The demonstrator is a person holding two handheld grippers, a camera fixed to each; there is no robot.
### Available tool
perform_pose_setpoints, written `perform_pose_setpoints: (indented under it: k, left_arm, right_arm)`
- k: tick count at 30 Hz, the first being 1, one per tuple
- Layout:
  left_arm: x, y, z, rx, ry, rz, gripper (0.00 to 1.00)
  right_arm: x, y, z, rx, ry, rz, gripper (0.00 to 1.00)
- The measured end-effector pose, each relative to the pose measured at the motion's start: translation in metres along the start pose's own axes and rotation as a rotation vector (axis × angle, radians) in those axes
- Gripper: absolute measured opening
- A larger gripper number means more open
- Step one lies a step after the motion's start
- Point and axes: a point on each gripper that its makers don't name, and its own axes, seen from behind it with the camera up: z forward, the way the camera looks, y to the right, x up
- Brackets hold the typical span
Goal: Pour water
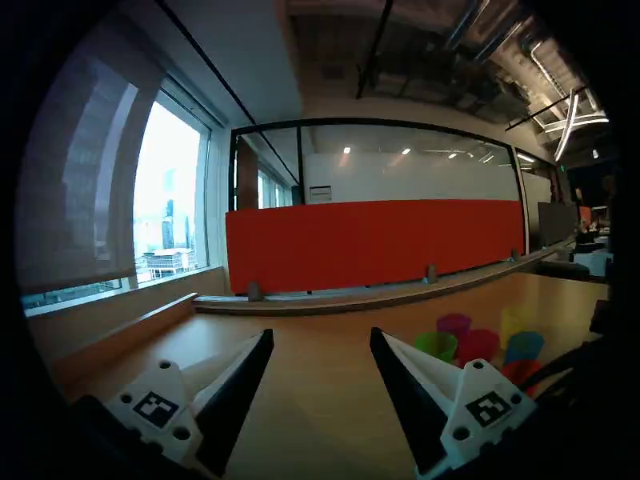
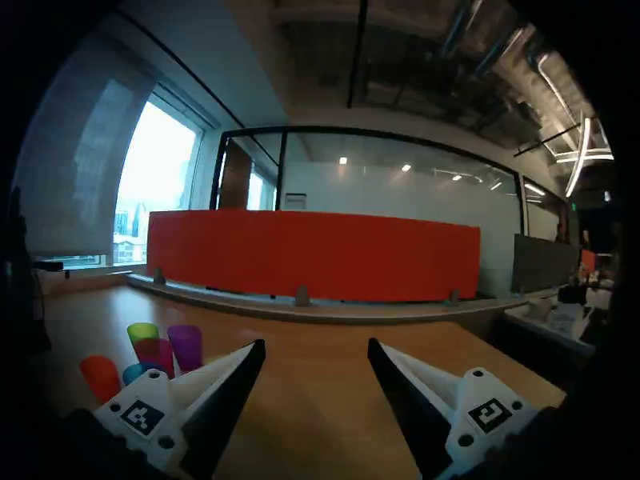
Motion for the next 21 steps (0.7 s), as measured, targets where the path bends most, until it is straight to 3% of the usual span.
perform_pose_setpoints:
  k: [6, 12, 21]
  left_arm:
    - [0.018, -0.005, 0.004, -0.021, -0.023, -0.042, 0.89]
    - [0.041, -0.01, 0.009, -0.044, -0.047, -0.05, 0.89]
    - [0.07, 0.003, 0.017, -0.121, -0.066, -0.077, 0.89]
  right_arm:
    - [0.017, -0.011, -0.001, 0.023, -0.004, -0.004, 0.99]
    - [0.038, -0.016, 0.001, 0.046, -0.011, 0.001, 0.99]
    - [0.072, -0.019, 0.006, 0.074, -0.013, 0.016, 0.99]
